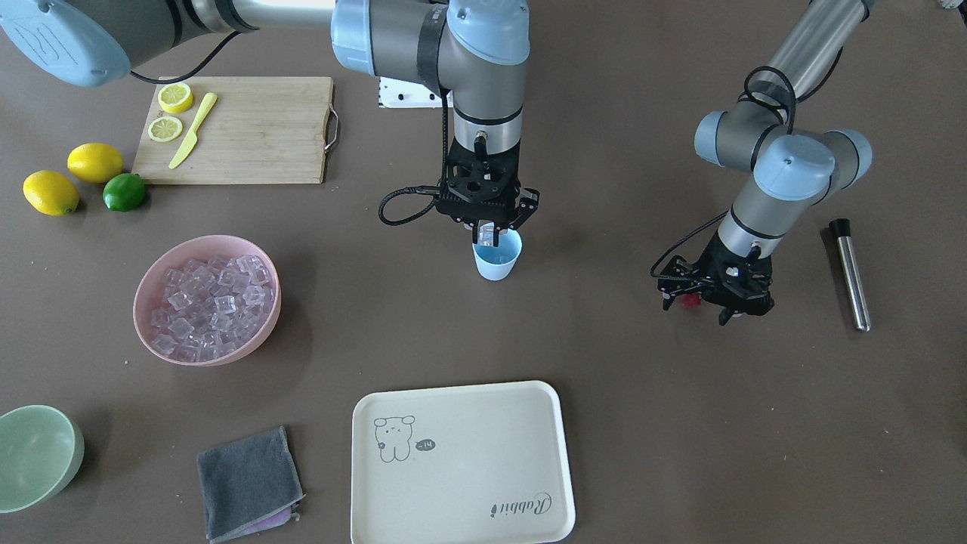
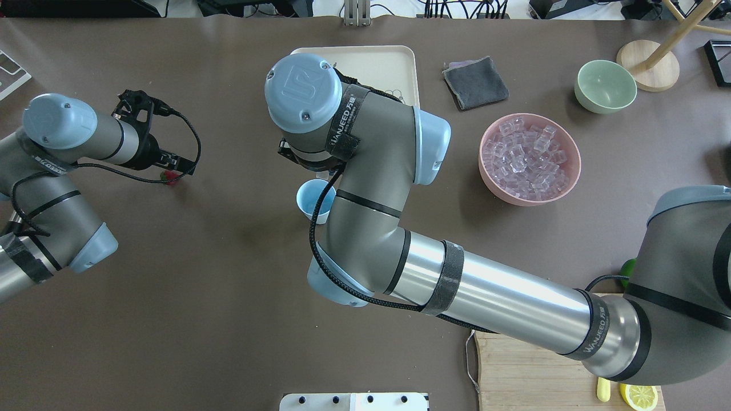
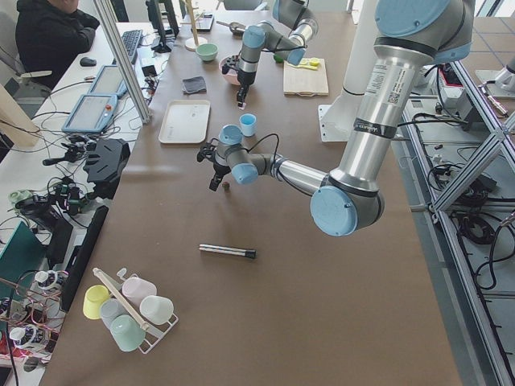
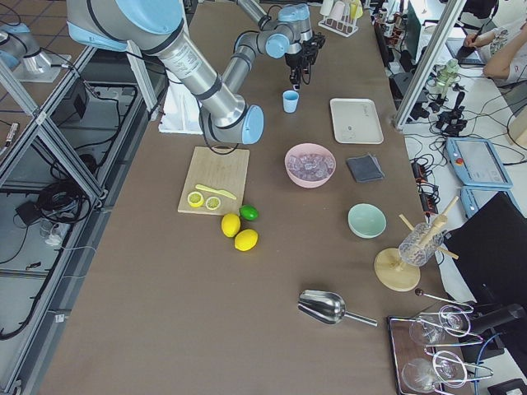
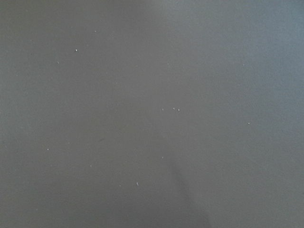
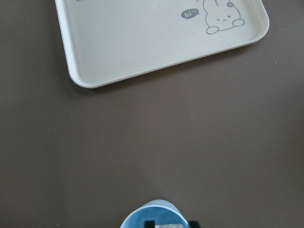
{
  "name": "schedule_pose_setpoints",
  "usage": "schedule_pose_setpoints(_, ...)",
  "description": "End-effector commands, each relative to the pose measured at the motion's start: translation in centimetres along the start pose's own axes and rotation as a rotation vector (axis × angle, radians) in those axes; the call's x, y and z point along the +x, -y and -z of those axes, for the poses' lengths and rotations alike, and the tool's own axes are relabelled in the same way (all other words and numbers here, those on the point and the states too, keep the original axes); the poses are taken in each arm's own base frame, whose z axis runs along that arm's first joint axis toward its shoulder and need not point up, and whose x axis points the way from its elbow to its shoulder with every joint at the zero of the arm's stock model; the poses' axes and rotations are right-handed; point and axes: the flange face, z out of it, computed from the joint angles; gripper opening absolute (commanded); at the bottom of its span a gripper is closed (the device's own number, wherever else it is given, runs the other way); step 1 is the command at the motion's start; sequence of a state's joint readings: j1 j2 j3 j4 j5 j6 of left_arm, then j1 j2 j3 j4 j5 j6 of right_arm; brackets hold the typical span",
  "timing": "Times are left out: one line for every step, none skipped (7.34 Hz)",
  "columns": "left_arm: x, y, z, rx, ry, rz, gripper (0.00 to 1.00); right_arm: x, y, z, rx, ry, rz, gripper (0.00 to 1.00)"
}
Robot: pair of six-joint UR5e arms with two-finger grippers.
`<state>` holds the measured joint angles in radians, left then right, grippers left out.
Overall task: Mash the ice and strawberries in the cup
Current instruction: 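Release ice into the light-blue cup while left gripper lowers to strawberry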
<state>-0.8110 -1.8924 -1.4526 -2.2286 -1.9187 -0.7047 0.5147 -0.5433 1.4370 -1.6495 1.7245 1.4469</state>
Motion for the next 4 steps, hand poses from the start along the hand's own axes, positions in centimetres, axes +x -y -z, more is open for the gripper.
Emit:
schedule_pose_setpoints(0.3, 0.3, -0.4, -0.002, -0.001, 0.001, 0.98, -0.2, -0.3, -1.5, 0.007, 0.021, 0.003, 0.16)
schedule_pose_setpoints(0.5, 0.5, -0.3, 0.0, -0.003, -0.001, 0.97, -0.2, -0.4, -1.6, 0.006, 0.019, 0.004, 0.17)
schedule_pose_setpoints(0.4, 0.4, -0.3, -0.001, -0.002, -0.002, 0.97, -0.2, -1.5, -2.3, 0.004, 0.012, 0.014, 0.18)
schedule_pose_setpoints(0.4, 0.4, -0.3, -0.001, -0.002, -0.004, 0.97, -0.5, -2.4, -2.5, 0.015, 0.011, 0.023, 0.19)
